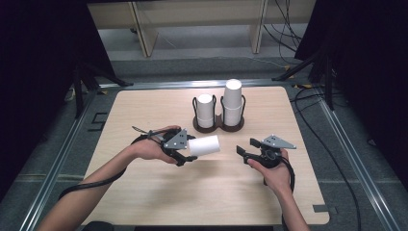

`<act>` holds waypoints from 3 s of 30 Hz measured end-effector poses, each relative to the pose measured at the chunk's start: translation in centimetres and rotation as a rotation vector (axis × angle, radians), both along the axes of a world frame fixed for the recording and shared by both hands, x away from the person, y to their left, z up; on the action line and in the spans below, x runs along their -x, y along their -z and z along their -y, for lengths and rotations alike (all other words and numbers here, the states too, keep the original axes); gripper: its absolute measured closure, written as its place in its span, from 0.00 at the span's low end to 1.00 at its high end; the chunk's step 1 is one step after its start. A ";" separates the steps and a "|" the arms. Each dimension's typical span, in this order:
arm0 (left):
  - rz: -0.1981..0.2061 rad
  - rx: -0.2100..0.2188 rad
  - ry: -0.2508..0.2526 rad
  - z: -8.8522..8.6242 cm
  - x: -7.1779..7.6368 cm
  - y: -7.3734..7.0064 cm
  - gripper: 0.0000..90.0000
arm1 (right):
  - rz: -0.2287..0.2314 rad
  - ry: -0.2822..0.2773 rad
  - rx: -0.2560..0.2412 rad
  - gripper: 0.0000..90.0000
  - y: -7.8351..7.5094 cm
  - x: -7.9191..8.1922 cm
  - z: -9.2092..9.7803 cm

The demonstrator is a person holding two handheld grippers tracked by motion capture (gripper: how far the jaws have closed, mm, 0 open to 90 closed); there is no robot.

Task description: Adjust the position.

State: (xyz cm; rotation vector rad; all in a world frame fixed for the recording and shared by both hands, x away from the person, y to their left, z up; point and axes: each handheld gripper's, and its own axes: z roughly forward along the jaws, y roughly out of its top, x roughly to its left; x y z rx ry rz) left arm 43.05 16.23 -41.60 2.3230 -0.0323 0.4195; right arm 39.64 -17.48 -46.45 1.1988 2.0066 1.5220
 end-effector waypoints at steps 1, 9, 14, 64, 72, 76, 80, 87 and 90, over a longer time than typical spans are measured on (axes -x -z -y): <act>-0.002 -0.009 0.003 0.0 0.0 -0.1 0.34 | 0.003 -0.007 -0.005 0.33 0.1 0.0 -0.1; 0.000 -0.057 0.020 0.2 0.0 -0.6 0.34 | -0.027 -0.053 -0.001 0.33 -0.1 0.0 -0.6; 0.003 -0.094 0.040 0.4 0.0 -1.0 0.34 | -0.030 -0.074 0.040 0.32 -0.3 0.0 -0.6; -0.034 -0.285 0.168 1.6 0.7 -2.0 0.34 | -0.011 -0.501 0.224 0.30 -1.3 -0.2 -2.5; -0.055 -0.342 0.173 2.0 0.9 -2.3 0.34 | -0.023 -0.516 0.233 0.29 -1.5 -0.2 -3.0; -0.058 -0.375 0.185 2.2 0.9 -2.5 0.34 | -0.013 -0.534 0.246 0.29 -1.7 -0.3 -3.2; -0.060 -0.391 0.185 2.4 1.0 -2.6 0.34 | -0.010 -0.542 0.251 0.29 -1.8 -0.4 -3.4; -0.072 -0.415 0.179 2.7 1.0 -2.7 0.35 | -0.036 -0.538 0.252 0.29 -1.9 -0.2 -3.7; -0.077 -0.425 0.173 2.8 1.1 -2.9 0.35 | -0.006 -0.553 0.267 0.29 -2.0 -0.4 -3.8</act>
